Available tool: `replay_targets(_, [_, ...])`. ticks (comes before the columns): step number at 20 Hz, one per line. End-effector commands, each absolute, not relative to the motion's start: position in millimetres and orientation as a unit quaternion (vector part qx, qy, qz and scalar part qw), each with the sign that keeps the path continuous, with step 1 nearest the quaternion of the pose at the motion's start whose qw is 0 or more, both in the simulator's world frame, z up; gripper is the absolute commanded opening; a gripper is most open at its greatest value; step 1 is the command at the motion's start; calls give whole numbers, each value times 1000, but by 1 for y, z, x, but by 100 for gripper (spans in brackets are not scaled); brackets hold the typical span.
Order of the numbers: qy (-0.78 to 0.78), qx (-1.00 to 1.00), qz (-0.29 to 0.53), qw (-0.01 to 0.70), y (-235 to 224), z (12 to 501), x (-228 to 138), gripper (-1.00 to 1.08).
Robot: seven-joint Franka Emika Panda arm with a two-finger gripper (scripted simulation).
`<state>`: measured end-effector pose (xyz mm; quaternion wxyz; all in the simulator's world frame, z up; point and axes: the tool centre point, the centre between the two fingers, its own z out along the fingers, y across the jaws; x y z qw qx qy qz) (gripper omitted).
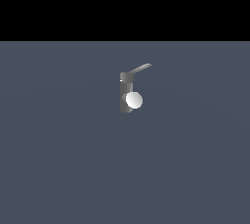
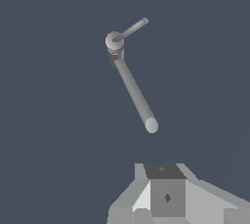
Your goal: Turn on the faucet by rotating a designated handle.
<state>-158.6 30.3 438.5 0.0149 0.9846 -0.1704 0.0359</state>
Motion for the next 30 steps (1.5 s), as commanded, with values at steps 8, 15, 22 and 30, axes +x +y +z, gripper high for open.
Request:
replay_targets(8, [-280, 960, 29, 10, 36, 388, -97, -100])
replay_targets(15, [-357, 934, 24, 8, 31, 352, -52, -100])
replay_targets(22, [-434, 901, 19, 6, 18, 315, -7, -100])
replay_targets(30, [-523, 852, 13, 5, -7, 269, 43, -100])
